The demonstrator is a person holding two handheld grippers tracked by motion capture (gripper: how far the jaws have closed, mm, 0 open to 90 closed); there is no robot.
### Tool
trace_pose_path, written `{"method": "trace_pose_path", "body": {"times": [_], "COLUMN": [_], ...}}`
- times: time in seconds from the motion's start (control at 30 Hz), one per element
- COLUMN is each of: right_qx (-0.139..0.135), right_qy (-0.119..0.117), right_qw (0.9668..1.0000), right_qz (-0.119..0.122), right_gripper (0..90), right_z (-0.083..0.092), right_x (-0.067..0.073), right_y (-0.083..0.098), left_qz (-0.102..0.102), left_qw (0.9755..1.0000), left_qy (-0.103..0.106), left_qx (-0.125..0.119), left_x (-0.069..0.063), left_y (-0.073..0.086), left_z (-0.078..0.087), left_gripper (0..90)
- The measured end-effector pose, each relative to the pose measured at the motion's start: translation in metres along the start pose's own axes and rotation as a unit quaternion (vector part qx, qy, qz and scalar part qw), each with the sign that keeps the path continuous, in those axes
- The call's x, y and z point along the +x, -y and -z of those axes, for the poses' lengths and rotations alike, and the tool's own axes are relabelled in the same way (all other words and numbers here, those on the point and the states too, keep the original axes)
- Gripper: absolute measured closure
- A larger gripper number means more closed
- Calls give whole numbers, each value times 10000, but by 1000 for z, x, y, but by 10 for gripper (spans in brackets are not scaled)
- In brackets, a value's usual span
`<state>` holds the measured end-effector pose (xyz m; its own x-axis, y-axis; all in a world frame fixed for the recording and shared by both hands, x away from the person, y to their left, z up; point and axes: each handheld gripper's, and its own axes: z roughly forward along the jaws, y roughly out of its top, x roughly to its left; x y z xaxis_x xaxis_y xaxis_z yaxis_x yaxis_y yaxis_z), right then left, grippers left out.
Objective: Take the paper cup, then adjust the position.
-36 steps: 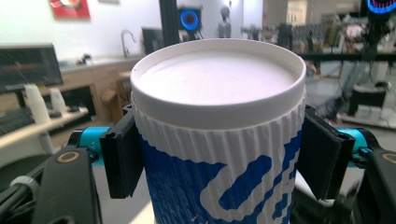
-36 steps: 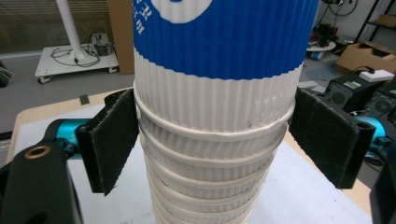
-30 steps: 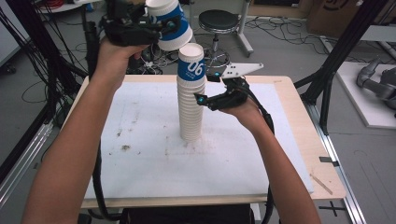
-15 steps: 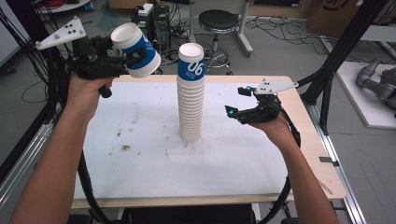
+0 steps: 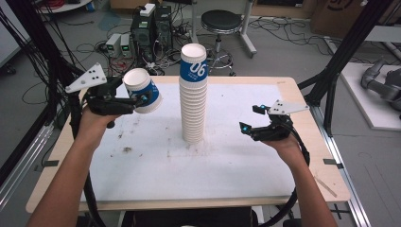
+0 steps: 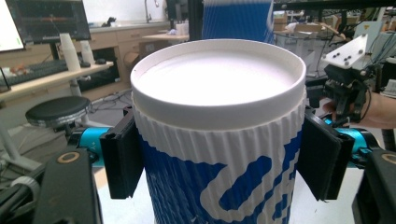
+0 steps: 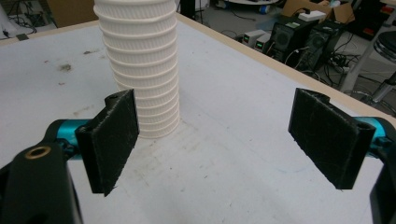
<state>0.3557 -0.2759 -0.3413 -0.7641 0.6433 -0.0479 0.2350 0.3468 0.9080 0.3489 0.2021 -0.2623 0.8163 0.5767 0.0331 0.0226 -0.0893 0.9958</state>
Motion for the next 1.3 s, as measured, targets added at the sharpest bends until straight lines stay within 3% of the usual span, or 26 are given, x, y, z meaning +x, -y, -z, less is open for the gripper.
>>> {"method": "trace_pose_path", "body": {"times": [0.17, 0.5, 0.7, 0.9, 0.97, 1.17, 1.3], "right_qx": [52, -207, -214, -286, -408, -419, -477], "right_qy": [-57, -158, -275, -486, -699, -935, -1040], "right_qw": [9997, 9994, 9990, 9983, 9967, 9947, 9934], "right_qz": [-245, -219, -265, -146, -104, 78, 108], "right_gripper": [166, 165, 166, 165, 165, 165, 165], "right_z": [-6, -5, -11, -15, -15, -21, -25], "right_x": [2, 11, 16, 26, 35, 53, 58], "right_y": [10, 14, 17, 17, 17, 15, 13], "left_qz": [83, 118, 84, 55, 37, -28, -77], "left_qw": [10000, 9996, 9989, 9980, 9977, 9958, 9945], "left_qy": [-13, 146, 308, 436, 496, 783, 924], "left_qx": [37, 227, 344, 448, 461, 470, 493], "left_x": [-5, -22, -30, -44, -50, -68, -72], "left_y": [17, 43, 49, 55, 55, 51, 49], "left_z": [-4, -18, -27, -36, -41, -62, -72], "left_gripper": [265, 264, 264, 264, 264, 265, 265]}}
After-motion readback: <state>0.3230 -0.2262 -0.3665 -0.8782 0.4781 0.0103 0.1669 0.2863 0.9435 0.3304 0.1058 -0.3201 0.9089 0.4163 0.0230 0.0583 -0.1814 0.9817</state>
